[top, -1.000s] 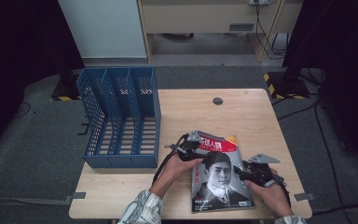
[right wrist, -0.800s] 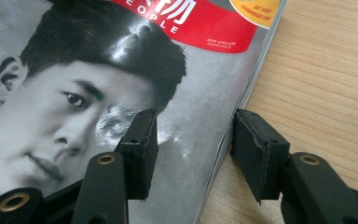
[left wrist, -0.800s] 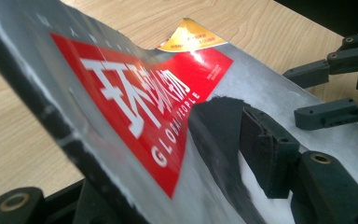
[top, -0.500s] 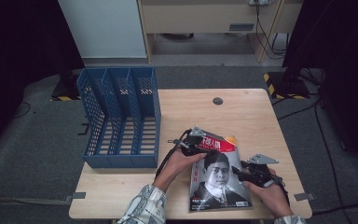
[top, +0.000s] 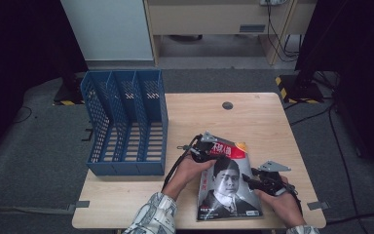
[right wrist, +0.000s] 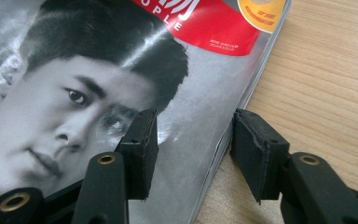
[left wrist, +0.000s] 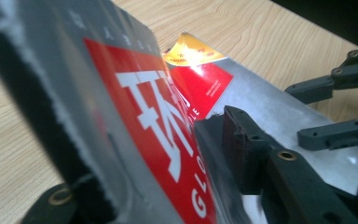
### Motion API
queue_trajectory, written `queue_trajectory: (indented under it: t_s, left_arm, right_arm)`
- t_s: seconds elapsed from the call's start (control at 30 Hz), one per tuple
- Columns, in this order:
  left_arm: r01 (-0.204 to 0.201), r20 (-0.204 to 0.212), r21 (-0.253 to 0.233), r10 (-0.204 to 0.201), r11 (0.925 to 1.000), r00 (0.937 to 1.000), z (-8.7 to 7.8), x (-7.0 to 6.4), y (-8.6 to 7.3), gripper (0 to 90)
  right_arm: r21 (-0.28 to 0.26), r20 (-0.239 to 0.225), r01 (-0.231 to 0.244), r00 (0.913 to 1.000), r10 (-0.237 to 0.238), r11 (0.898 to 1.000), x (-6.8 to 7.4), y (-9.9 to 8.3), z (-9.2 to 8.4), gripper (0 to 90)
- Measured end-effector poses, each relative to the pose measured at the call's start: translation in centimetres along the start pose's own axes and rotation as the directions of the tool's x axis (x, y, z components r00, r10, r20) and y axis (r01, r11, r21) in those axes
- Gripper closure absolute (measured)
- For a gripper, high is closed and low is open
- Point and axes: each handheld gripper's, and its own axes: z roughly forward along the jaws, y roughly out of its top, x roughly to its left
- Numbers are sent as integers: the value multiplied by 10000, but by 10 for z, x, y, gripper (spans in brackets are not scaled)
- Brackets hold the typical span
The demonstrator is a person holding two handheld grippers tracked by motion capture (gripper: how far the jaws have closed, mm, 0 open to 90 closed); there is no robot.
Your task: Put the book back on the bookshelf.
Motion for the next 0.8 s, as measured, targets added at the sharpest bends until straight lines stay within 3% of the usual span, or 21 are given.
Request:
queue_trajectory:
  t_s: [0.47, 0.8]
  left_arm:
    - [-126, 442, 348, 111, 9993, 9990, -1, -1, 1, 682]
    - [47, 38, 366, -49, 9993, 10000, -5, -7, 7, 807]
  right_arm:
    - [1, -27, 100, 9999, -100, 10000, 0, 0, 0, 510]
    - [29, -24, 124, 9999, -124, 9999, 0, 1, 0, 490]
